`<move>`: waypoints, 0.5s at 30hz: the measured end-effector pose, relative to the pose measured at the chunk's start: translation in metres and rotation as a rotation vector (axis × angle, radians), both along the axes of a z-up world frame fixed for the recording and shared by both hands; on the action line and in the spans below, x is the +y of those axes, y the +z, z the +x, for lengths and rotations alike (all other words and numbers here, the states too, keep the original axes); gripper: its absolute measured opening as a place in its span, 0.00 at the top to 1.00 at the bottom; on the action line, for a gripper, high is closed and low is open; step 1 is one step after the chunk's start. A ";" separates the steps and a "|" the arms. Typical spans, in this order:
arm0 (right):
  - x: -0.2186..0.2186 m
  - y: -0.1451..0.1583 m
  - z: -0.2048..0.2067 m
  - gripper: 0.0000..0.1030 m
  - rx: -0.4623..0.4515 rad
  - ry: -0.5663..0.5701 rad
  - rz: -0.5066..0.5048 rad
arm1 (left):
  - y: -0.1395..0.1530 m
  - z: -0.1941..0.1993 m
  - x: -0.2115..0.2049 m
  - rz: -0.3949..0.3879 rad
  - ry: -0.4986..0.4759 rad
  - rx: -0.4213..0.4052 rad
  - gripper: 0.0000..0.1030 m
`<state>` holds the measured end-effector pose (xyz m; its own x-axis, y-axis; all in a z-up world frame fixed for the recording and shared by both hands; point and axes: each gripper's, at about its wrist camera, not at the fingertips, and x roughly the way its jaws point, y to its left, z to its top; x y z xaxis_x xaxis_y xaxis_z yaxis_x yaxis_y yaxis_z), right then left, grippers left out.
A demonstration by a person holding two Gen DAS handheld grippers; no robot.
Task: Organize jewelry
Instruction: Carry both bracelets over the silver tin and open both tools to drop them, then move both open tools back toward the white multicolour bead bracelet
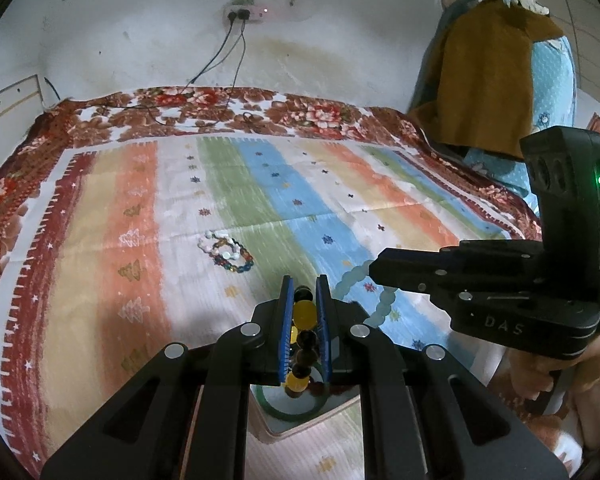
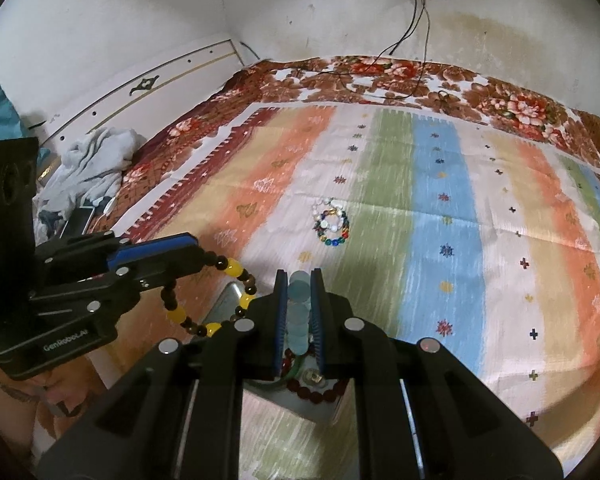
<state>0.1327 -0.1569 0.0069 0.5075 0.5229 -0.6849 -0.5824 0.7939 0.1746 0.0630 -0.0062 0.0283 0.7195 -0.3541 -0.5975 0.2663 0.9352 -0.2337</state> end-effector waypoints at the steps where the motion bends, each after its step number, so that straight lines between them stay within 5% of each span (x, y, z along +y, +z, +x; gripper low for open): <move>1: 0.000 -0.001 -0.001 0.88 0.000 0.005 0.000 | -0.002 0.000 -0.001 0.004 -0.002 0.005 0.90; 6: -0.002 -0.007 0.001 0.87 0.014 0.011 -0.011 | -0.010 0.003 -0.005 0.029 0.004 0.039 0.86; 10: -0.011 -0.003 0.004 0.59 0.003 -0.014 0.035 | -0.013 0.006 -0.001 0.063 0.036 0.044 0.71; 15: -0.020 -0.002 0.012 0.49 0.000 -0.066 0.047 | -0.014 0.010 0.010 0.080 0.085 0.049 0.63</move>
<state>0.1442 -0.1771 0.0051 0.5420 0.5199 -0.6603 -0.5294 0.8214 0.2122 0.0729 0.0039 0.0140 0.7143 -0.2427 -0.6564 0.1751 0.9701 -0.1681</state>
